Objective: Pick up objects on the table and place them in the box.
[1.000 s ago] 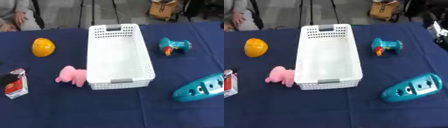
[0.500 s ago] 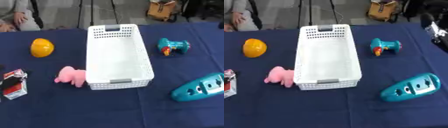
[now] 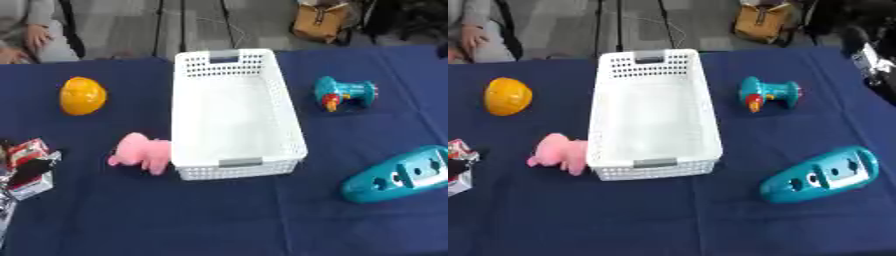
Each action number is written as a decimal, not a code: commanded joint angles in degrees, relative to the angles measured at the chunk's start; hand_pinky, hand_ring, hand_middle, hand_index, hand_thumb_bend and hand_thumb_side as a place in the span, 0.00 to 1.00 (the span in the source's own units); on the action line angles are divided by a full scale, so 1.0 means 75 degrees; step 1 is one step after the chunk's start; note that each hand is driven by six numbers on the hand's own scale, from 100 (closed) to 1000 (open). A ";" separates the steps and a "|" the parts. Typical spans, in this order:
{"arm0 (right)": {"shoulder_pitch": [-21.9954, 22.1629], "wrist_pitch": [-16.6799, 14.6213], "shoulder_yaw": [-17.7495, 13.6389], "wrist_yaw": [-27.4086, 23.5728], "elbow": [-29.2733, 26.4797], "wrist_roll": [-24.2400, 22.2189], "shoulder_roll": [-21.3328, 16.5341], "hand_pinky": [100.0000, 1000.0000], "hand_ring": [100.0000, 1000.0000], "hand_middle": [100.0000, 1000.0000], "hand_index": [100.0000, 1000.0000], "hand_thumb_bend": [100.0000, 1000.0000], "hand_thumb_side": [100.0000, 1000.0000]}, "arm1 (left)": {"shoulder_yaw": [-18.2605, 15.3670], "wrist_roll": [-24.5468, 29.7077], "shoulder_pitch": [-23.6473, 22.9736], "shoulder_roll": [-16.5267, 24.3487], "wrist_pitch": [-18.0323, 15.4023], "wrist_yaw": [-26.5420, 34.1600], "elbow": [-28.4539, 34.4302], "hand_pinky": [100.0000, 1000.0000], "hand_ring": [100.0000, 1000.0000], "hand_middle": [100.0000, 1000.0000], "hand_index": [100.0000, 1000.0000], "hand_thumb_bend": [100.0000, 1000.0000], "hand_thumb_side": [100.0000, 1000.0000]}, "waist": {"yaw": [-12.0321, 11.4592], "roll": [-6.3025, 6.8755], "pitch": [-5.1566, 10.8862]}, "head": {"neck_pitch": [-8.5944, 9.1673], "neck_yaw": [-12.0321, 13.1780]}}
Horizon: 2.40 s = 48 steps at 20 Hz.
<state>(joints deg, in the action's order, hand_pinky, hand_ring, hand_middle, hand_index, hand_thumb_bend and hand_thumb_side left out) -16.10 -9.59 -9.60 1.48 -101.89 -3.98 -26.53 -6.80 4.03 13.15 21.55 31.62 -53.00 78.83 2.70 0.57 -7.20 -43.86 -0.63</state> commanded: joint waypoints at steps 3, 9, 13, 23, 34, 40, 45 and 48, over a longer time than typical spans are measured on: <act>-0.0085 -0.0032 -0.0078 -0.0029 -0.0029 -0.0028 -0.0163 0.47 0.45 0.56 0.79 0.40 0.52 | 0.0048 0.0278 0.0158 0.0120 -0.0045 -0.0392 -0.0087 0.47 0.67 0.74 0.82 1.00 0.55 | -0.0002 -0.0006 0.0111 | -0.0034 -0.0010; -0.0090 -0.0036 -0.0079 -0.0033 -0.0021 -0.0039 -0.0164 0.47 0.45 0.56 0.79 0.40 0.52 | 0.0030 0.0760 0.0164 0.0152 -0.0066 -0.1019 -0.0122 0.40 0.59 0.71 0.80 0.99 0.46 | -0.0015 -0.0008 0.0112 | -0.0034 -0.0018; -0.0087 -0.0038 -0.0081 -0.0034 -0.0018 -0.0046 -0.0160 0.48 0.45 0.56 0.79 0.39 0.52 | -0.0010 0.0883 0.0161 0.0146 -0.0032 -0.1287 -0.0046 0.33 0.50 0.69 0.79 0.77 0.36 | -0.0021 -0.0007 0.0114 | -0.0034 -0.0026; -0.0079 -0.0039 -0.0094 -0.0031 -0.0010 -0.0051 -0.0169 0.48 0.45 0.56 0.79 0.39 0.52 | -0.0023 0.0417 0.0055 0.0283 -0.0275 -0.0941 0.0201 0.25 0.45 0.68 0.77 0.25 0.03 | -0.0031 0.0013 0.0113 | -0.0034 -0.0041; -0.0052 -0.0033 -0.0110 -0.0020 0.0000 -0.0049 -0.0204 0.48 0.45 0.56 0.79 0.39 0.52 | 0.0030 0.0668 -0.0172 0.0837 -0.0691 -0.0217 0.0720 0.23 0.44 0.67 0.77 0.14 0.01 | -0.0044 0.0085 0.0147 | -0.0034 -0.0087; -0.0037 -0.0035 -0.0117 -0.0020 0.0003 -0.0047 -0.0223 0.48 0.45 0.56 0.79 0.39 0.52 | 0.0068 0.0758 -0.0237 0.1208 -0.0823 0.0043 0.1094 0.21 0.43 0.67 0.77 0.12 0.00 | -0.0044 0.0098 0.0164 | -0.0034 -0.0099; -0.0036 -0.0036 -0.0111 -0.0020 0.0008 -0.0056 -0.0225 0.48 0.45 0.56 0.80 0.39 0.52 | 0.0302 0.0990 -0.0012 0.1632 -0.1145 0.0290 0.1497 0.19 0.43 0.67 0.77 0.11 0.01 | -0.0034 0.0100 0.0187 | -0.0034 -0.0124; -0.0024 -0.0036 -0.0119 -0.0017 0.0012 -0.0054 -0.0226 0.48 0.45 0.56 0.80 0.39 0.52 | 0.0503 0.1130 0.0352 0.1956 -0.1380 0.0542 0.1921 0.19 0.43 0.67 0.77 0.13 0.01 | -0.0016 0.0107 0.0204 | -0.0034 -0.0131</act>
<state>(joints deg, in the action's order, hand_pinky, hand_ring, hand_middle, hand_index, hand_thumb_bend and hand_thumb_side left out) -15.78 -9.78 -9.88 1.45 -101.40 -4.26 -26.52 -3.32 12.22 14.77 33.06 22.10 -49.75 91.03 2.51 1.32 -6.45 -43.87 -1.54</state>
